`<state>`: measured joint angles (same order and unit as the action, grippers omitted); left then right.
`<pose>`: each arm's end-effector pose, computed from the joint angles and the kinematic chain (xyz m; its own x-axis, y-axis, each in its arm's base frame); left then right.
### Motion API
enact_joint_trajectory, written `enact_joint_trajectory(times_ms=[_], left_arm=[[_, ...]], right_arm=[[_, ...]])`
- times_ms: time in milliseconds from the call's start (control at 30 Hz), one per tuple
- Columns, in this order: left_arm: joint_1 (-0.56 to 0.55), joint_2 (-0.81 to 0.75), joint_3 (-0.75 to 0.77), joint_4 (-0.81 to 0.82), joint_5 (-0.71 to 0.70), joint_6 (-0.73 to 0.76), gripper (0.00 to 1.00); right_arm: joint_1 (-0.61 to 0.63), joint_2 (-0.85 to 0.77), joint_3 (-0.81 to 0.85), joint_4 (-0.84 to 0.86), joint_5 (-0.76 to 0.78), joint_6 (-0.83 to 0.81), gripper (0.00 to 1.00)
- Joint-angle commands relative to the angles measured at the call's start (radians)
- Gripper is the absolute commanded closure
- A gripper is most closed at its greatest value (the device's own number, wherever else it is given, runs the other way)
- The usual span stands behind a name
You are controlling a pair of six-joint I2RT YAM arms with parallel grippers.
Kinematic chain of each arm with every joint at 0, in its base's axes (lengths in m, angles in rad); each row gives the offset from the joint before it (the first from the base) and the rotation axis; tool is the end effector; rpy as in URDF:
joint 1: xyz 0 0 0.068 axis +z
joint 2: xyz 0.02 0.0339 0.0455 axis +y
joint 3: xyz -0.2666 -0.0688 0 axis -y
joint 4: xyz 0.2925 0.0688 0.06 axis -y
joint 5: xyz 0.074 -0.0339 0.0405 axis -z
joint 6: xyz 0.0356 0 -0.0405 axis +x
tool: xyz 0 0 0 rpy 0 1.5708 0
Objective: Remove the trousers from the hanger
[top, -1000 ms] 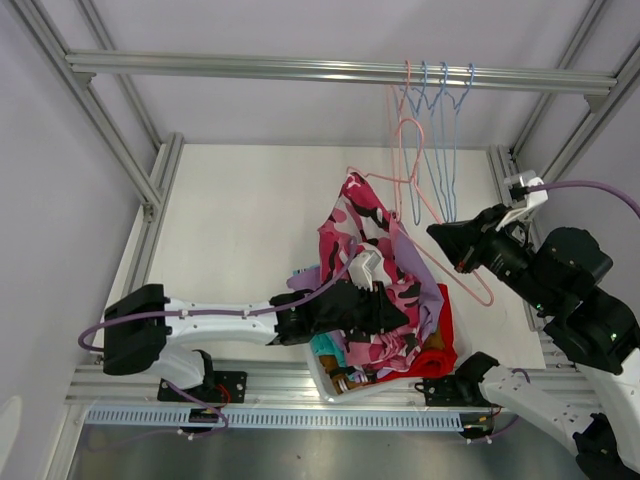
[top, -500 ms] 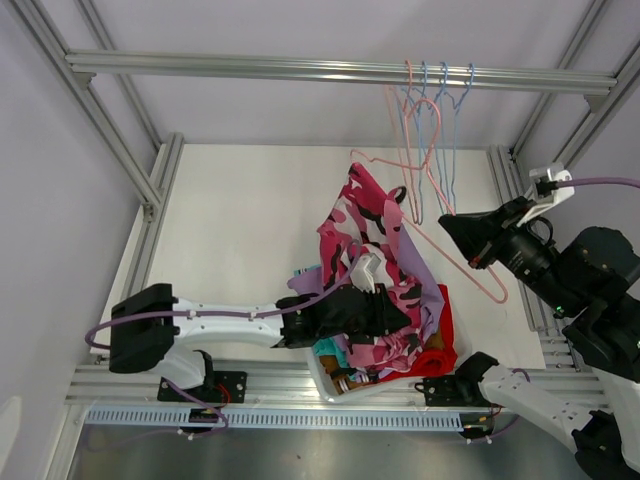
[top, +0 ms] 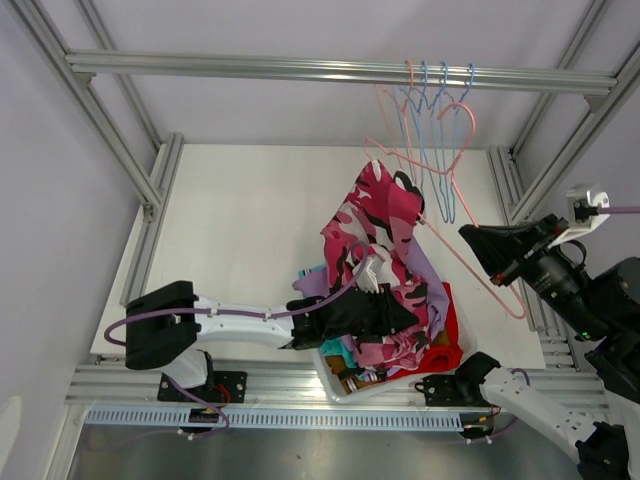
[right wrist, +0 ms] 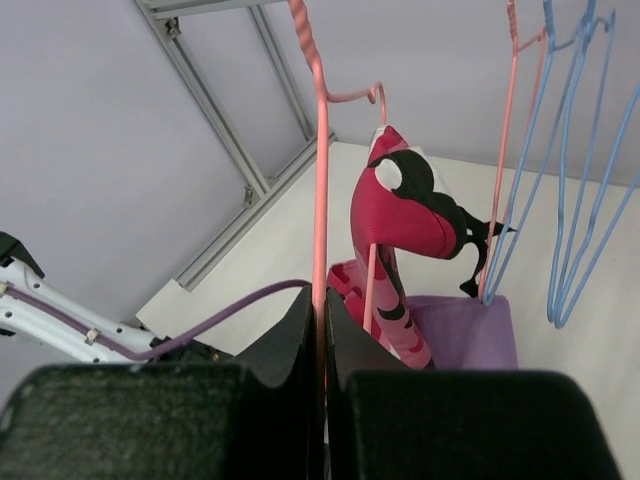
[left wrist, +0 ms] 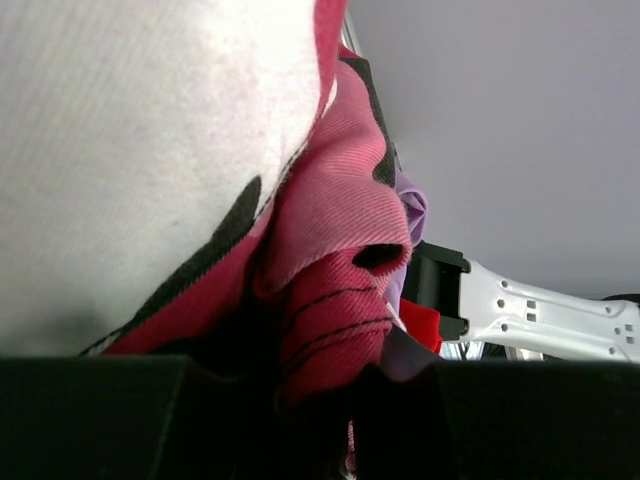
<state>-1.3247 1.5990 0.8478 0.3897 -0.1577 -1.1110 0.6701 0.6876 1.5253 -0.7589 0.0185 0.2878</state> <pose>0.0991 -0.3714 0.1856 -0.8645 -0.1911 -0.4649 0.3320 0.4774 -0.8136 0.0587 0.0457 0.5488 -0.1130 0.2726 -0.9555 -0.5991 0.7485 0.2844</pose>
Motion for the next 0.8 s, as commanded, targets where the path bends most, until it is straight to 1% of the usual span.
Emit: enact_joint_trajectory(times_ms=[0,100,133,167,200,233,267,400,500,600,767], left_arm=[[-0.018,0.102,-0.098,-0.471,-0.014,0.011,0.99],[-0.019,0.038,-0.085,-0.557,-0.054,0.011,0.99],[-0.019,0.018,-0.084,-0.574,-0.078,0.013,0.99],[-0.021,-0.034,-0.085,-0.606,-0.089,0.023,0.9],[-0.021,-0.059,-0.075,-0.629,-0.101,0.026,0.85],[-0.022,-0.085,-0.067,-0.658,-0.13,0.03,0.81],[-0.027,-0.132,-0.05,-0.71,-0.146,0.04,0.8],[-0.047,-0.241,0.043,-0.857,-0.244,0.06,0.78],[-0.056,-0.328,0.088,-0.917,-0.29,0.074,0.78],[-0.062,-0.396,0.097,-0.948,-0.324,0.079,0.77],[-0.062,-0.441,0.1,-1.0,-0.378,0.076,0.76]], right_arm=[[0.003,-0.06,-0.04,0.03,-0.002,0.01,1.0],[0.002,-0.108,-0.103,0.004,-0.006,0.025,1.0],[0.002,-0.124,-0.12,0.004,-0.038,0.03,1.0],[0.002,-0.153,-0.157,0.004,-0.051,0.042,1.0],[0.0,-0.167,-0.174,0.004,-0.058,0.047,1.0],[0.002,-0.177,-0.186,0.004,-0.067,0.047,1.0],[-0.001,-0.187,-0.2,-0.014,-0.068,0.053,1.0],[-0.006,-0.209,-0.215,-0.031,-0.115,0.063,1.0],[-0.009,-0.227,-0.226,-0.048,-0.124,0.067,1.0],[-0.01,-0.237,-0.228,-0.065,-0.141,0.067,1.0],[-0.012,-0.24,-0.243,-0.082,-0.192,0.065,1.0]])
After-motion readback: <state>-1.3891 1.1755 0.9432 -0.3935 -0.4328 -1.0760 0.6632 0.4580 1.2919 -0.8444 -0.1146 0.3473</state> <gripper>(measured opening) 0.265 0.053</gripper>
